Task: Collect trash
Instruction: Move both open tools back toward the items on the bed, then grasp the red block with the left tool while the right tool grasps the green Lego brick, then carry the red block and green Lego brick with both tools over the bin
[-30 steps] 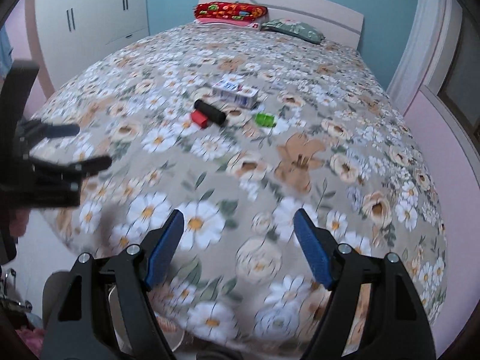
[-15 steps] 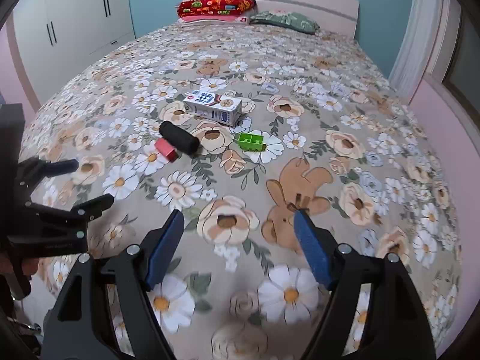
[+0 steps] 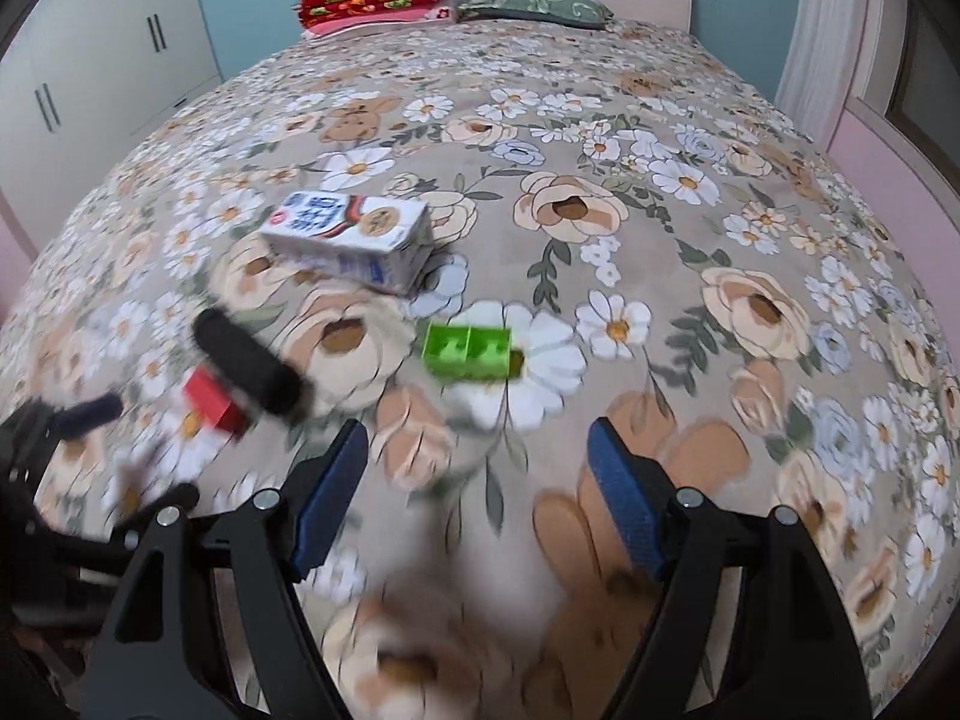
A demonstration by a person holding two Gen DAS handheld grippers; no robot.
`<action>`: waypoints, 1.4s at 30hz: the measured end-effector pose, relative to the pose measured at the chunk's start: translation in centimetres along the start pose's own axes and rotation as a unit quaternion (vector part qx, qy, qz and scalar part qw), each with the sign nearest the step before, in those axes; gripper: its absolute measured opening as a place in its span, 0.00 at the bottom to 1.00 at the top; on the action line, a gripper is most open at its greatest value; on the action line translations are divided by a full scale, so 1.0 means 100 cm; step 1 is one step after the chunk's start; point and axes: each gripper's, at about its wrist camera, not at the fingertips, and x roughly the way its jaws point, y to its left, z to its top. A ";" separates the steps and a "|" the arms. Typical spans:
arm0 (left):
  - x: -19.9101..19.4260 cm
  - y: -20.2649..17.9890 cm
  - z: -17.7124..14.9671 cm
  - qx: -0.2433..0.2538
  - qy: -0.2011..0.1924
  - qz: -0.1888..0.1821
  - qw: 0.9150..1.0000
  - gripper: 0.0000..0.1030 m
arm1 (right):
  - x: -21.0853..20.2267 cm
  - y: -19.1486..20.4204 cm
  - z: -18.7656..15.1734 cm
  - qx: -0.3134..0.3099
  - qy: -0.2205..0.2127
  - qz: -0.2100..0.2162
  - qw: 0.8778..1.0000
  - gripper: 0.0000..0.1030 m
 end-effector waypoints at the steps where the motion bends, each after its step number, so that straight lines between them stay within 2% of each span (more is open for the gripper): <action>1: 0.004 0.001 0.001 0.000 -0.001 -0.005 1.000 0.89 | 0.006 0.001 0.003 0.001 0.001 0.000 1.000 0.73; 6: 0.020 0.004 0.007 -0.001 -0.006 -0.020 1.000 0.87 | 0.042 0.003 0.018 0.008 0.017 -0.010 1.000 0.73; 9: 0.031 0.005 0.010 0.001 -0.003 -0.019 1.000 0.85 | 0.062 0.000 0.020 0.025 0.033 -0.001 0.999 0.73; 14: 0.043 0.006 0.017 0.001 0.001 -0.023 1.000 0.69 | 0.072 0.003 0.024 0.032 0.020 0.001 0.999 0.72; 15: 0.043 0.004 0.017 0.004 -0.002 -0.023 1.000 0.65 | 0.073 0.002 0.024 0.036 0.018 0.003 0.999 0.69; 16: 0.043 0.003 0.017 0.007 -0.003 -0.021 1.000 0.57 | 0.073 0.003 0.024 0.037 0.017 0.004 0.999 0.64; 17: 0.043 0.002 0.017 0.008 -0.004 -0.021 1.000 0.45 | 0.074 0.003 0.024 0.038 0.016 0.001 0.999 0.62; 18: 0.043 0.001 0.017 0.008 -0.003 -0.020 1.000 0.40 | 0.073 0.002 0.023 0.040 0.016 -0.006 0.999 0.56; 20: 0.041 0.001 0.016 0.001 -0.001 -0.017 1.000 0.40 | 0.072 0.002 0.022 0.039 0.014 -0.014 0.999 0.43; 27: 0.031 0.003 0.010 -0.017 0.007 -0.017 1.000 0.40 | 0.060 0.001 0.018 0.042 0.009 -0.006 0.999 0.43; 32: 0.015 0.008 0.006 -0.023 0.014 -0.013 1.000 0.40 | 0.033 0.004 0.019 0.032 0.003 -0.006 0.999 0.43; 42: -0.073 0.010 0.015 -0.026 -0.021 0.001 0.999 0.40 | -0.065 0.020 0.012 -0.010 -0.027 -0.013 1.000 0.43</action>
